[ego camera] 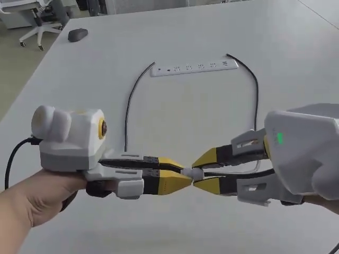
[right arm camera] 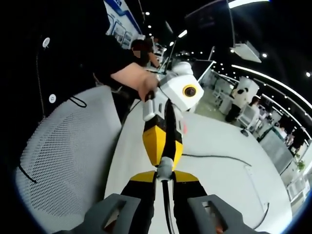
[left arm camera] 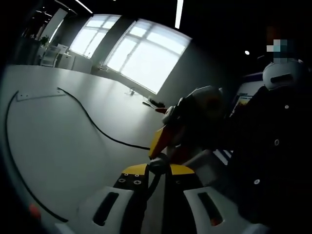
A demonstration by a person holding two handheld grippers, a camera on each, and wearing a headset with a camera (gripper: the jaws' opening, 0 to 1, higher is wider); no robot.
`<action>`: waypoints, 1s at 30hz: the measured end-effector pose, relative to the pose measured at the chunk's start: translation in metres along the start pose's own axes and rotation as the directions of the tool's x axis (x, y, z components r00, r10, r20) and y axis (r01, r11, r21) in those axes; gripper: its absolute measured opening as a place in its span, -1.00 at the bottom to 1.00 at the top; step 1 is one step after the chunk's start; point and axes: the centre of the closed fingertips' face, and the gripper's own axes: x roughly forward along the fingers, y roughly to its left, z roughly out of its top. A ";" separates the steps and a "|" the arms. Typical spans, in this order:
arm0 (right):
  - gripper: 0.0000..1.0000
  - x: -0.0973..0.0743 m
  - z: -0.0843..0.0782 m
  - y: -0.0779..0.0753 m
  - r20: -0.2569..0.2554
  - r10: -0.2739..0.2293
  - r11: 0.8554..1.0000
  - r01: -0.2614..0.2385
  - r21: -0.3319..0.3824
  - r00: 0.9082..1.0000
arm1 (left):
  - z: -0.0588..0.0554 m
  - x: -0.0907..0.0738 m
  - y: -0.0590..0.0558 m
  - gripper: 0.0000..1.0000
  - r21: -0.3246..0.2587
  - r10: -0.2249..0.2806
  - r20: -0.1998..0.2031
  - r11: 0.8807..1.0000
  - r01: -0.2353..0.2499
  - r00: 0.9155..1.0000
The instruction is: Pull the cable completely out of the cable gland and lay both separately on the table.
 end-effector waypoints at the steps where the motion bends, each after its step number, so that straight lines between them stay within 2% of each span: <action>1: -0.85 0.000 0.000 -0.001 0.002 0.002 1.000 -0.002 0.013 1.000 | 0.000 0.000 0.000 -0.69 0.002 0.002 -0.001 1.000 -0.002 1.000; 3: -0.84 0.000 0.001 -0.001 0.011 0.009 0.999 -0.010 0.046 1.000 | 0.000 0.000 0.001 -0.69 0.010 0.004 0.000 1.000 -0.004 1.000; 5: -0.83 0.000 0.002 -0.002 0.032 0.026 0.991 -0.030 0.132 0.999 | 0.001 -0.001 0.001 -0.69 0.016 0.007 -0.003 1.000 -0.007 1.000; 7: -0.82 -0.003 0.005 -0.005 0.055 0.031 0.986 -0.039 0.161 0.998 | -0.001 0.000 0.003 -0.69 0.030 0.018 -0.015 0.999 -0.017 1.000; 9: -0.77 -0.003 0.004 -0.007 0.062 0.033 0.985 -0.043 0.167 0.998 | 0.000 -0.001 0.002 -0.69 0.030 0.015 -0.010 0.999 -0.014 1.000; 10: -0.76 -0.004 0.008 -0.005 0.086 0.046 0.976 -0.063 0.211 0.995 | -0.001 -0.001 0.002 -0.69 0.033 0.014 -0.018 0.999 -0.013 1.000; 12: -0.73 -0.005 0.009 -0.008 0.101 0.041 0.970 -0.064 0.234 0.994 | -0.004 -0.001 0.001 -0.70 0.041 0.014 -0.032 0.999 -0.012 0.999; 14: -0.68 -0.006 0.009 -0.011 0.123 0.050 0.940 -0.088 0.329 0.991 | -0.005 -0.001 -0.001 -0.70 0.049 0.008 -0.037 0.999 -0.007 0.999; 16: -0.67 -0.006 0.008 -0.010 0.130 0.069 0.923 -0.113 0.368 0.989 | -0.004 -0.001 -0.001 -0.70 0.052 0.005 -0.032 0.999 -0.003 0.999; 18: -0.68 -0.006 0.006 -0.004 0.141 0.119 0.891 -0.168 0.422 0.983 | -0.002 -0.002 -0.001 -0.70 0.065 0.006 -0.027 0.998 -0.005 1.000; 19: -0.66 -0.005 0.005 -0.005 0.143 0.116 0.883 -0.168 0.439 0.983 | 0.000 -0.003 -0.001 -0.70 0.066 0.005 -0.022 0.998 -0.003 1.000; 22: -0.65 -0.006 0.004 -0.006 0.143 0.118 0.884 -0.169 0.436 0.983 | 0.002 -0.005 -0.004 -0.70 0.070 -0.012 -0.018 0.997 0.013 1.000; 26: -0.73 -0.007 0.010 -0.008 0.180 0.133 0.853 -0.205 0.480 0.975 | 0.002 -0.005 -0.006 -0.70 0.090 -0.019 -0.023 0.996 0.021 1.000; 30: -0.78 -0.006 0.012 -0.005 0.189 0.151 0.834 -0.227 0.502 0.970 | 0.003 -0.006 -0.006 -0.70 0.106 -0.016 -0.017 0.994 0.017 1.000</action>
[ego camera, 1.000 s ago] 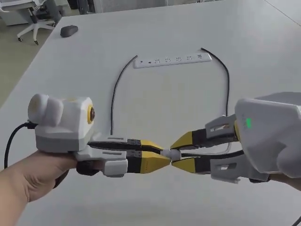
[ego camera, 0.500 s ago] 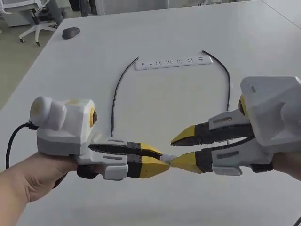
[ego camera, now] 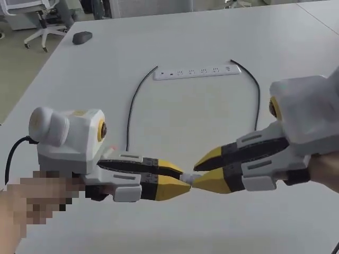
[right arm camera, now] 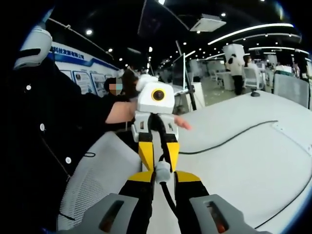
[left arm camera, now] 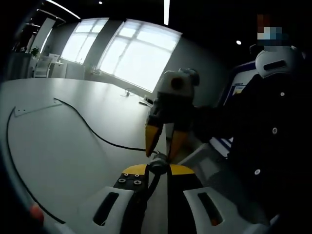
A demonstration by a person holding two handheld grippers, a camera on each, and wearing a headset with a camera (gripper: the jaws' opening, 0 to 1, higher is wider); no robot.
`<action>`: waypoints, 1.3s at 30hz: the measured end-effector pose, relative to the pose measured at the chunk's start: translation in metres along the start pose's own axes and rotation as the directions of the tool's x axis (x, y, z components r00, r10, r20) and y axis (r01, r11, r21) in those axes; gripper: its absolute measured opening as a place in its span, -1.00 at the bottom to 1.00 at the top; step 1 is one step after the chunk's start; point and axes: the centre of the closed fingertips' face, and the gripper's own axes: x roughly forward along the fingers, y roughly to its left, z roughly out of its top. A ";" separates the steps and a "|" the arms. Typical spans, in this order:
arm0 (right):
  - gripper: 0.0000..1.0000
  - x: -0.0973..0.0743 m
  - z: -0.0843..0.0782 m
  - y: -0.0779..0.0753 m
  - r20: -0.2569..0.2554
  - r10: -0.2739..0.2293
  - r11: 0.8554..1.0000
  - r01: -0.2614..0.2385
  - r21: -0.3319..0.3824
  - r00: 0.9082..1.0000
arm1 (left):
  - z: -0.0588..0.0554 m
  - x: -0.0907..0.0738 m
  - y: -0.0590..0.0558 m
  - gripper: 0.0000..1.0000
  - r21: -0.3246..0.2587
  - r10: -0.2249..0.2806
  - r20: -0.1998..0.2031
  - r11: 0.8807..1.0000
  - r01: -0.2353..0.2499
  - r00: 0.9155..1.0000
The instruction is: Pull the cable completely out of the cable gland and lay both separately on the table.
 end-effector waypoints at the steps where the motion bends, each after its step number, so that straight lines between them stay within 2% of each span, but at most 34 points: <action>1: -0.78 0.000 0.000 0.000 -0.002 0.005 1.000 -0.005 0.011 1.000 | 0.000 0.000 0.000 -0.70 -0.001 0.000 -0.002 1.000 0.000 1.000; 6: -0.79 0.001 0.000 0.002 -0.003 0.023 0.998 -0.023 0.057 1.000 | 0.003 -0.001 0.000 -0.70 0.010 0.006 0.011 1.000 -0.006 1.000; 16: -0.83 0.001 0.000 0.005 -0.013 0.027 0.998 -0.026 0.062 1.000 | 0.005 -0.001 -0.003 -0.70 0.031 0.003 0.016 1.000 -0.004 1.000; 19: -0.84 0.002 -0.001 0.004 -0.025 -0.002 1.000 0.002 -0.001 1.000 | 0.005 -0.001 -0.001 -0.70 0.016 0.013 0.013 1.000 -0.013 1.000; 20: -0.84 0.002 -0.002 0.002 -0.031 -0.017 0.999 0.016 -0.032 0.999 | 0.002 -0.001 0.001 -0.69 -0.045 0.025 0.001 0.999 -0.025 1.000; 22: -0.85 0.003 -0.003 0.004 -0.037 -0.023 0.999 0.021 -0.049 0.999 | 0.003 0.000 0.002 -0.69 -0.013 0.017 0.002 1.000 -0.017 1.000; 28: -0.85 0.001 -0.003 0.003 -0.033 -0.038 0.995 0.035 -0.097 0.999 | 0.004 0.002 0.003 -0.70 -0.009 0.018 0.002 1.000 -0.018 1.000; 32: -0.86 0.000 -0.004 0.001 -0.038 -0.055 0.989 0.050 -0.136 0.998 | 0.005 0.003 0.005 -0.70 -0.025 0.025 -0.004 0.999 -0.025 1.000; 34: -0.86 0.001 -0.005 0.001 -0.043 -0.066 0.983 0.058 -0.174 0.997 | 0.003 0.004 0.006 -0.71 -0.062 0.028 -0.012 0.998 -0.029 1.000; 36: -0.86 0.001 -0.006 0.002 -0.046 -0.068 0.982 0.059 -0.181 0.997 | 0.002 0.004 0.006 -0.71 -0.067 0.028 -0.015 0.997 -0.029 0.999; 39: -0.87 0.001 -0.005 0.000 -0.045 -0.083 0.971 0.071 -0.228 0.996 | 0.002 0.003 0.007 -0.71 -0.062 0.037 -0.016 0.997 -0.038 0.999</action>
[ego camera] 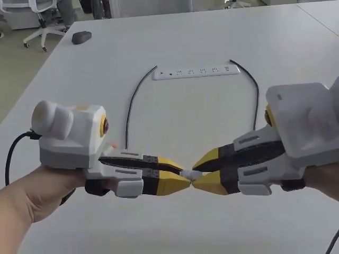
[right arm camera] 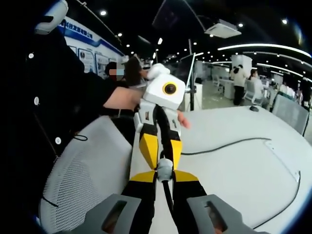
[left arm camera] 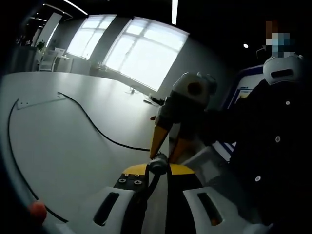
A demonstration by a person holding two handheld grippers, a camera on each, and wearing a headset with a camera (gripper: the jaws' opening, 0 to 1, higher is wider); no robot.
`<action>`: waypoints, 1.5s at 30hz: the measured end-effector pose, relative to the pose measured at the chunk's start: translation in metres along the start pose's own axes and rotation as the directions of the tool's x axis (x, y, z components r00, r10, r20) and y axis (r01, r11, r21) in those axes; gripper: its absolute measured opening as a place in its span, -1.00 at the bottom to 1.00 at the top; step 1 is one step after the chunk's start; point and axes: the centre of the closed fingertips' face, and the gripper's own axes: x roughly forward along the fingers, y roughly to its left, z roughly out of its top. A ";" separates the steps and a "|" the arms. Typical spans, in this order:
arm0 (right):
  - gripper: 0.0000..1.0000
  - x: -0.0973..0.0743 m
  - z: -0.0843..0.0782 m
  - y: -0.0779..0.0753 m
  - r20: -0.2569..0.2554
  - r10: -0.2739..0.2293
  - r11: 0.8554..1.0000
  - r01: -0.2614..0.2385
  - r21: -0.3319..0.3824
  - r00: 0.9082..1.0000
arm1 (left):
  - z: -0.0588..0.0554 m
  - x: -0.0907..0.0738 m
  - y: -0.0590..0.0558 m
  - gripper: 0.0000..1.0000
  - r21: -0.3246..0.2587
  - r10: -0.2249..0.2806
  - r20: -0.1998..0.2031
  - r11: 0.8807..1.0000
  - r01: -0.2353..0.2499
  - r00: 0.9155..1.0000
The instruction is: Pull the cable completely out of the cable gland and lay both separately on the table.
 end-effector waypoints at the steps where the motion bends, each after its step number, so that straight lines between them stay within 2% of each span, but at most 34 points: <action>1: -0.87 0.000 0.000 0.000 -0.001 -0.001 1.000 0.001 0.002 1.000 | 0.000 0.000 0.000 -0.71 0.002 -0.002 0.002 1.000 0.002 1.000; 6: -0.87 0.000 0.000 0.001 -0.006 -0.011 0.998 0.010 -0.058 1.000 | 0.000 0.000 0.000 -0.71 -0.007 -0.003 0.000 1.000 0.003 1.000; 8: -0.87 0.001 0.000 -0.001 -0.013 -0.029 0.993 0.028 -0.117 0.999 | 0.000 0.000 0.001 -0.71 -0.014 0.000 0.002 1.000 0.000 1.000; 11: -0.86 0.001 -0.001 0.000 -0.019 -0.041 0.987 0.038 -0.155 0.999 | -0.001 0.000 0.002 -0.71 -0.019 0.003 0.003 1.000 -0.003 1.000; 23: -0.84 0.000 -0.001 -0.002 -0.022 -0.046 0.984 0.042 -0.171 0.999 | 0.000 0.000 0.002 -0.70 -0.019 0.008 0.010 1.000 -0.008 1.000; 25: -0.83 -0.002 0.001 -0.003 -0.005 -0.040 0.991 0.039 -0.127 0.999 | 0.001 -0.001 0.001 -0.70 -0.016 0.005 0.012 1.000 -0.005 1.000; 27: -0.73 -0.005 0.005 -0.004 0.028 -0.024 0.999 0.025 -0.033 0.999 | 0.002 -0.002 0.001 -0.70 -0.012 0.001 0.016 1.000 -0.001 1.000; 28: -0.62 -0.007 0.007 -0.006 0.045 -0.019 0.999 0.017 0.035 0.999 | 0.003 -0.003 0.000 -0.70 -0.008 -0.001 0.017 1.000 0.002 1.000; 30: -0.56 -0.011 0.011 -0.011 0.074 -0.022 0.995 0.014 0.101 0.997 | 0.003 -0.003 -0.002 -0.70 0.000 -0.011 0.015 1.000 0.011 1.000; 32: -0.68 -0.015 0.017 -0.012 0.116 -0.001 0.984 -0.020 0.175 0.993 | 0.002 -0.003 -0.003 -0.70 0.013 -0.014 0.015 1.000 0.014 1.000; 34: -0.69 -0.016 0.020 -0.011 0.145 0.034 0.960 -0.073 0.270 0.989 | 0.004 -0.003 -0.005 -0.70 0.033 -0.020 0.021 0.999 0.019 1.000; 36: -0.69 -0.015 0.020 -0.014 0.148 0.038 0.947 -0.083 0.311 0.988 | 0.008 -0.003 -0.008 -0.70 0.059 -0.027 0.038 0.998 0.025 0.999; 39: -0.75 -0.012 0.017 -0.010 0.135 0.076 0.931 -0.119 0.346 0.988 | 0.011 -0.004 -0.008 -0.70 0.072 -0.023 0.045 0.997 0.019 0.999; 41: -0.75 -0.010 0.018 -0.010 0.136 0.076 0.931 -0.119 0.345 0.988 | 0.012 -0.005 -0.009 -0.70 0.084 -0.026 0.051 0.996 0.021 0.998; 45: -0.74 -0.006 0.013 -0.008 0.112 0.094 0.916 -0.130 0.379 0.989 | 0.014 -0.006 -0.010 -0.70 0.101 -0.023 0.059 0.995 0.017 0.998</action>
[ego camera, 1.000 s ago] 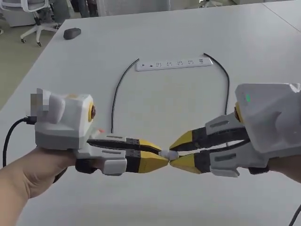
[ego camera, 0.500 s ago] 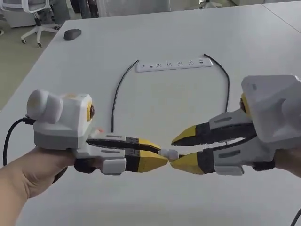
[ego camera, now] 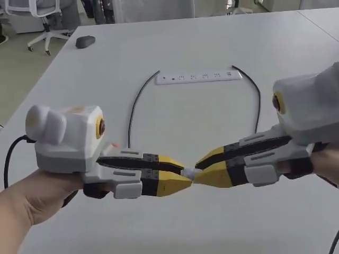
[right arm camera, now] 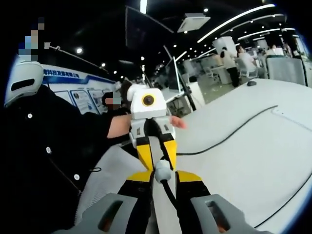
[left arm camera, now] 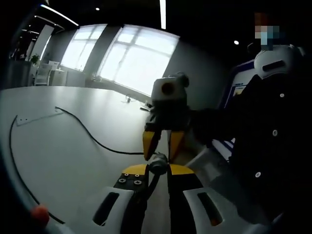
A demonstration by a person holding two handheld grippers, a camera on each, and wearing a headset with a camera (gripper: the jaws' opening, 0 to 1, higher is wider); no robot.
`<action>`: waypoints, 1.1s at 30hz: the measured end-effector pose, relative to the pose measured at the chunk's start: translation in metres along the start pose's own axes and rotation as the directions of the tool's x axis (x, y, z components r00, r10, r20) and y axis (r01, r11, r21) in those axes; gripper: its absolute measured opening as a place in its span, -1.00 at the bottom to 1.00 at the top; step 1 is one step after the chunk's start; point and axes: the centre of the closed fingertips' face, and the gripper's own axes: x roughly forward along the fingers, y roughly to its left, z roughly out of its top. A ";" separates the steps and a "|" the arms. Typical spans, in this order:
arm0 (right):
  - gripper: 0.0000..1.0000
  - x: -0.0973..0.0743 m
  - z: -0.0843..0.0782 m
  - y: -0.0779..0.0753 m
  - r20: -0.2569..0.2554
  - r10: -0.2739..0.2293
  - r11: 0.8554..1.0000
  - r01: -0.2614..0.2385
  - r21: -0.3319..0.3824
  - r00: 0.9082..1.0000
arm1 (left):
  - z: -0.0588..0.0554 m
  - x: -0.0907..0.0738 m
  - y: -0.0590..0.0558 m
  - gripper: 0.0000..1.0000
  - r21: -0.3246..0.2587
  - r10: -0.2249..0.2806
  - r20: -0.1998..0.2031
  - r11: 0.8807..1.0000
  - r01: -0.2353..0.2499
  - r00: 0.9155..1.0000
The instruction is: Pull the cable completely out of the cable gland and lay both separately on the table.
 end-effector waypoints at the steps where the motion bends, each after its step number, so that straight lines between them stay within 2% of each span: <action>1: -0.74 0.000 -0.001 0.001 -0.006 0.007 1.000 -0.007 0.014 1.000 | 0.000 0.000 0.000 -0.70 0.008 0.003 -0.001 1.000 -0.003 1.000; 5: -0.81 0.001 0.000 0.006 -0.002 0.018 1.000 -0.018 0.010 1.000 | 0.002 -0.001 0.000 -0.70 0.013 0.003 0.007 1.000 -0.003 1.000; 9: -0.81 0.001 0.001 0.006 0.002 0.024 0.999 -0.024 0.048 1.000 | 0.002 -0.002 -0.001 -0.70 0.024 0.004 0.008 1.000 -0.004 1.000; 14: -0.82 0.000 0.000 0.007 0.001 0.027 0.998 -0.027 0.062 1.000 | 0.002 0.000 -0.002 -0.70 0.034 -0.001 0.007 0.999 0.000 1.000; 17: -0.82 0.000 -0.001 0.009 -0.006 0.018 0.999 -0.018 0.029 1.000 | 0.002 0.001 -0.002 -0.70 0.032 -0.001 0.000 0.999 0.001 1.000; 21: -0.83 0.001 -0.003 0.008 -0.015 -0.014 0.998 0.013 -0.056 1.000 | 0.000 0.001 -0.001 -0.70 0.026 0.005 -0.011 1.000 -0.004 1.000; 25: -0.84 0.002 -0.004 0.007 -0.018 -0.062 0.980 0.057 -0.190 0.998 | -0.001 0.001 0.001 -0.70 0.017 0.008 -0.017 1.000 -0.008 1.000; 27: -0.84 0.002 -0.005 0.007 -0.021 -0.083 0.963 0.075 -0.259 0.996 | -0.002 0.002 0.002 -0.70 0.000 0.008 -0.020 1.000 -0.008 1.000; 29: -0.84 0.002 -0.006 0.006 -0.021 -0.109 0.947 0.097 -0.307 0.994 | -0.003 0.002 0.003 -0.70 -0.012 0.009 -0.024 1.000 -0.010 1.000; 30: -0.84 0.003 -0.006 0.006 -0.021 -0.111 0.944 0.099 -0.316 0.994 | -0.003 0.002 0.003 -0.70 -0.015 0.009 -0.024 1.000 -0.009 1.000; 31: -0.84 0.002 -0.006 0.005 -0.018 -0.124 0.931 0.110 -0.347 0.992 | -0.003 0.002 0.004 -0.70 -0.016 0.011 -0.024 1.000 -0.011 1.000; 33: -0.85 0.002 -0.007 0.005 -0.018 -0.129 0.928 0.115 -0.354 0.991 | -0.003 0.003 0.005 -0.70 -0.027 0.013 -0.025 1.000 -0.013 1.000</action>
